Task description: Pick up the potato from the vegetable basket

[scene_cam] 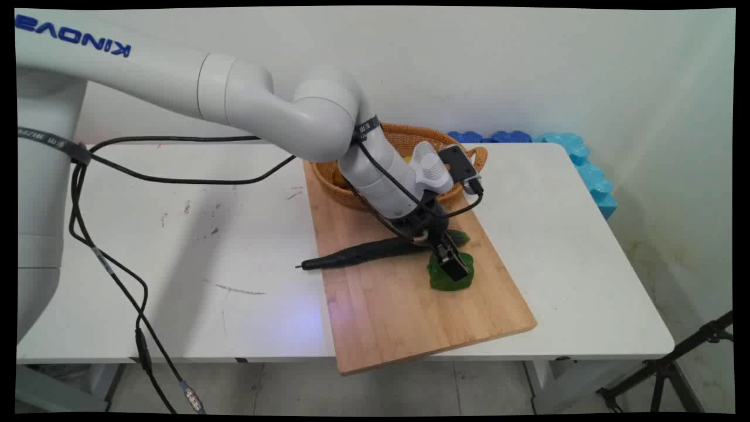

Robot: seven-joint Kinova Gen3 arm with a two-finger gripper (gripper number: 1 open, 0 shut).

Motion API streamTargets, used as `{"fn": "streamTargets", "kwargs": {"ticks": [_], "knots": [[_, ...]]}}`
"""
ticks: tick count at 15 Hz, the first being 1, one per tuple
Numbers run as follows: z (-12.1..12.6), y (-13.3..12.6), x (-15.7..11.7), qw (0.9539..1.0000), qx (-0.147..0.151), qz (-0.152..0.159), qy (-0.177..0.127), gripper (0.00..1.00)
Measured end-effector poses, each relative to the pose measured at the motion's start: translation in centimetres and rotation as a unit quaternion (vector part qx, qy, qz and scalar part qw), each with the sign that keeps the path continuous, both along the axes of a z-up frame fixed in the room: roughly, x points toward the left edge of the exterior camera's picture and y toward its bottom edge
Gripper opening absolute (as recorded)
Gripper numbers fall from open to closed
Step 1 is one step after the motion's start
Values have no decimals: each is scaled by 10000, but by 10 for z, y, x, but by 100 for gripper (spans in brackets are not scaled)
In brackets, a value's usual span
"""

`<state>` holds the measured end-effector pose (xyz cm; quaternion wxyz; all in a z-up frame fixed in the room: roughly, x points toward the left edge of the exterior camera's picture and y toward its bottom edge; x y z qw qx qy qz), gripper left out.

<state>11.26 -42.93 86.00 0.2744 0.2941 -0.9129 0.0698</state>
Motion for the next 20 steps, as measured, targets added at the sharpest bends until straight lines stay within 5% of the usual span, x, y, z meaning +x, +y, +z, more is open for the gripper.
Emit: {"fn": "streamTargets", "kwargs": {"ticks": [9, 15, 20], "knots": [[62, -13, 20, 9996, -208, 30, 163, 100], [109, -31, 79, 9988, -358, 321, 42, 100], [122, -53, 141, 9954, -389, 851, -222, 100]]}}
